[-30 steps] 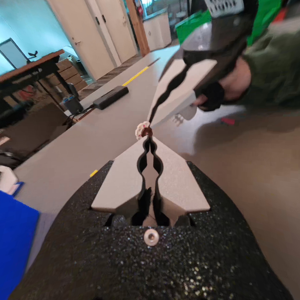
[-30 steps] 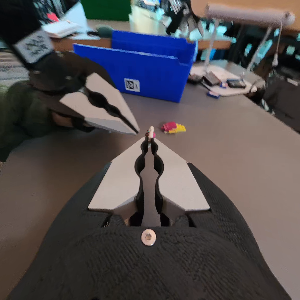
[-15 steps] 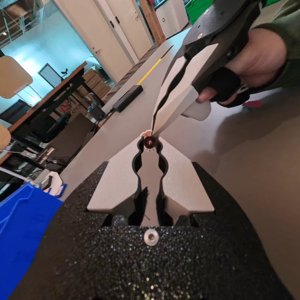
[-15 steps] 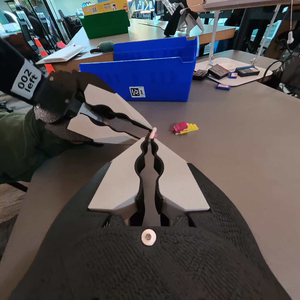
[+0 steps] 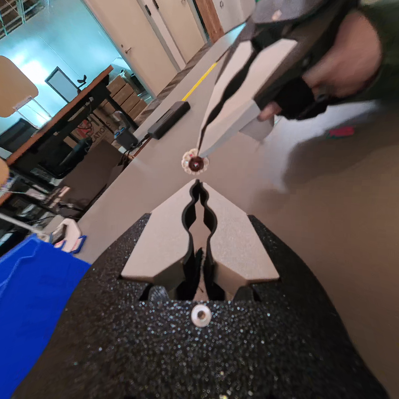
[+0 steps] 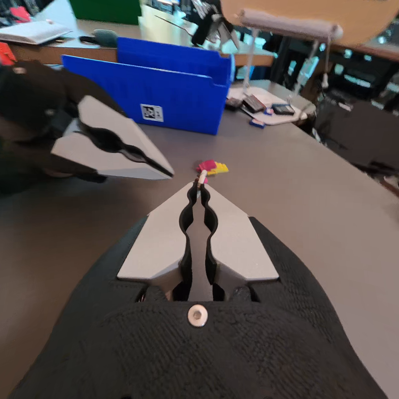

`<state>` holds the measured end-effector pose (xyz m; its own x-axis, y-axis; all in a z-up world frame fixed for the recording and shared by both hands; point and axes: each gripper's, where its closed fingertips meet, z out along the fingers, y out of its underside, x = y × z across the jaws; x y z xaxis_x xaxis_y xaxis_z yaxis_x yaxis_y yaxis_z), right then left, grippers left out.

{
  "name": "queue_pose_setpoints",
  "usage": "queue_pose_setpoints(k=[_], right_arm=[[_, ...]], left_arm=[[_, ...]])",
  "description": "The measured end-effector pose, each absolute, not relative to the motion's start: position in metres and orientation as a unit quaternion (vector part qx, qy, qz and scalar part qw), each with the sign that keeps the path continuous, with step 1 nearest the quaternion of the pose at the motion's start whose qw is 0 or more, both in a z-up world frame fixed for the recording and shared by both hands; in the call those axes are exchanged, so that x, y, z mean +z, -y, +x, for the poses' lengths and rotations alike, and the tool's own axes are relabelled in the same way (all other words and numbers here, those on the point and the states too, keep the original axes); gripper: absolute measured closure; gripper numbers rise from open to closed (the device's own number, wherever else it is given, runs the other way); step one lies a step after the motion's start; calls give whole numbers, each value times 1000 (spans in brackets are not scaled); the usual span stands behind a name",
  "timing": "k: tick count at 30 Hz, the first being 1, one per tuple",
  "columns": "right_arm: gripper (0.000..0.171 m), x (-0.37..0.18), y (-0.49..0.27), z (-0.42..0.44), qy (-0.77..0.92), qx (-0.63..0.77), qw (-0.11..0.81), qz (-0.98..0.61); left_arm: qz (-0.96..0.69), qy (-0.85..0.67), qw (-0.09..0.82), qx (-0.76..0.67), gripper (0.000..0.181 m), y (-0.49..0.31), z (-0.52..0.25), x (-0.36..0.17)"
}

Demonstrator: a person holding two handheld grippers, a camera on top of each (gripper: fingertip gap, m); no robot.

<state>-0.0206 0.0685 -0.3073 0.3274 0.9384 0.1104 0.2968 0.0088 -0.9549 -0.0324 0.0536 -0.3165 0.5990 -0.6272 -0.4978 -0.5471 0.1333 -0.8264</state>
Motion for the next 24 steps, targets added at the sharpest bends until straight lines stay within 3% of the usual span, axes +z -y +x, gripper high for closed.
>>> queue_pose_setpoints(k=[1,7,24], right_arm=[[170,-305,-64,-24,500,307,527,-615],[170,-289,-55,-28,518,274,598,-547],[170,-279,-55,-36,526,135,688,-481]], left_arm=[[-657,-435,611,-73,181,-52,-29,-314],[-647,-289,604,-365,181,-47,-39,-283],[-675,-218,575,-409,180,-58,-31,-289]])
